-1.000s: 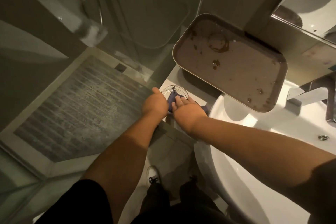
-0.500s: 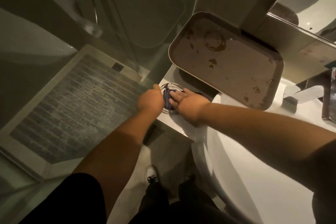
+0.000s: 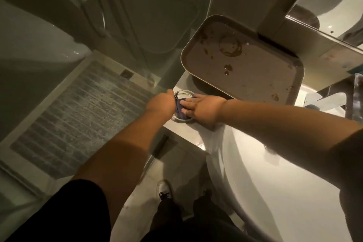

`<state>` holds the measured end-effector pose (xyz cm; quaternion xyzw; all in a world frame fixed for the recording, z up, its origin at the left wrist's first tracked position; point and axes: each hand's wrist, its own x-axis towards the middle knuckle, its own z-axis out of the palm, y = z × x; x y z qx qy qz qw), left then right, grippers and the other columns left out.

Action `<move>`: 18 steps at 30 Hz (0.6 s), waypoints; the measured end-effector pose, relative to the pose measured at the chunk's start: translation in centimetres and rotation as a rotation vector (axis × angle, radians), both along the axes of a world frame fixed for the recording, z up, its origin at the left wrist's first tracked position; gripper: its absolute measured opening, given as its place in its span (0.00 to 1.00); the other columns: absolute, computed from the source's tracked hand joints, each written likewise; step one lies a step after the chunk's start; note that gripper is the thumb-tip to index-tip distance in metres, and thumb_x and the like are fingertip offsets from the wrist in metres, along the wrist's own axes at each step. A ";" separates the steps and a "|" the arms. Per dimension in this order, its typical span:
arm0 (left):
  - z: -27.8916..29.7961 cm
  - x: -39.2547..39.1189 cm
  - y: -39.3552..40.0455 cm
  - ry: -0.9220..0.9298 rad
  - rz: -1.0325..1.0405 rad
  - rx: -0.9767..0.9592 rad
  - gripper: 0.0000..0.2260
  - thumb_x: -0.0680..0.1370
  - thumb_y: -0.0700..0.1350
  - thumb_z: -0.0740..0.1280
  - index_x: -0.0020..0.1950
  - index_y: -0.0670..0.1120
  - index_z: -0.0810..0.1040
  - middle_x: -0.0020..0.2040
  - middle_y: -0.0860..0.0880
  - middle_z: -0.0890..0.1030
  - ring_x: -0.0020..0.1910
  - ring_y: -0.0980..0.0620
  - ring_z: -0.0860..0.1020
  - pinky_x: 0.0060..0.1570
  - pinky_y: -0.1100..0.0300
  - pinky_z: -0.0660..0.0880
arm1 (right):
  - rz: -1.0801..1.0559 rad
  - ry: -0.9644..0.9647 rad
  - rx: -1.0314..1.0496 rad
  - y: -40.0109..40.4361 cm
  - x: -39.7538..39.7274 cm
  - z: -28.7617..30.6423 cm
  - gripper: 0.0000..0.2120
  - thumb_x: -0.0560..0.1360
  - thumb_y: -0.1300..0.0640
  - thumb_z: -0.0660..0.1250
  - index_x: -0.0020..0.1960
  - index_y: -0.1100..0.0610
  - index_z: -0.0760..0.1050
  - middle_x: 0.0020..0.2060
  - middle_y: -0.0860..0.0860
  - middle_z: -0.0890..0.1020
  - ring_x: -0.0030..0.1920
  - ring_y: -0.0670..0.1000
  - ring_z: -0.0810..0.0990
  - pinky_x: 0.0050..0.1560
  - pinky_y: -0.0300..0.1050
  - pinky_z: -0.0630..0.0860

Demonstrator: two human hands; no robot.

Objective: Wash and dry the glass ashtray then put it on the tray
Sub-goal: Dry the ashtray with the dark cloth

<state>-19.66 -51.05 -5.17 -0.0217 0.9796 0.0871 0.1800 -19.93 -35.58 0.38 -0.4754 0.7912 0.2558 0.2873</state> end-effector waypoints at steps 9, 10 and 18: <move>-0.4 1.4 0.7 -0.018 0.228 0.185 0.15 0.79 0.50 0.60 0.58 0.40 0.68 0.56 0.36 0.79 0.55 0.36 0.77 0.43 0.52 0.67 | -0.673 -0.005 -0.039 -5.1 4.3 -1.4 0.35 0.79 0.51 0.62 0.77 0.64 0.50 0.77 0.65 0.50 0.75 0.65 0.53 0.74 0.60 0.51; -0.4 1.4 0.7 -0.031 0.247 0.211 0.17 0.79 0.53 0.60 0.58 0.39 0.68 0.56 0.36 0.79 0.55 0.36 0.77 0.43 0.52 0.67 | -0.693 -0.004 -0.026 -5.6 4.4 -1.2 0.36 0.78 0.53 0.64 0.77 0.64 0.50 0.76 0.66 0.51 0.75 0.66 0.54 0.74 0.60 0.53; 0.5 2.0 0.3 -0.127 0.245 0.236 0.11 0.79 0.40 0.59 0.60 0.38 0.67 0.59 0.36 0.77 0.57 0.37 0.76 0.47 0.51 0.71 | -0.637 -0.151 -0.181 -3.8 3.3 1.0 0.20 0.77 0.64 0.63 0.69 0.58 0.71 0.62 0.57 0.76 0.57 0.57 0.77 0.55 0.47 0.73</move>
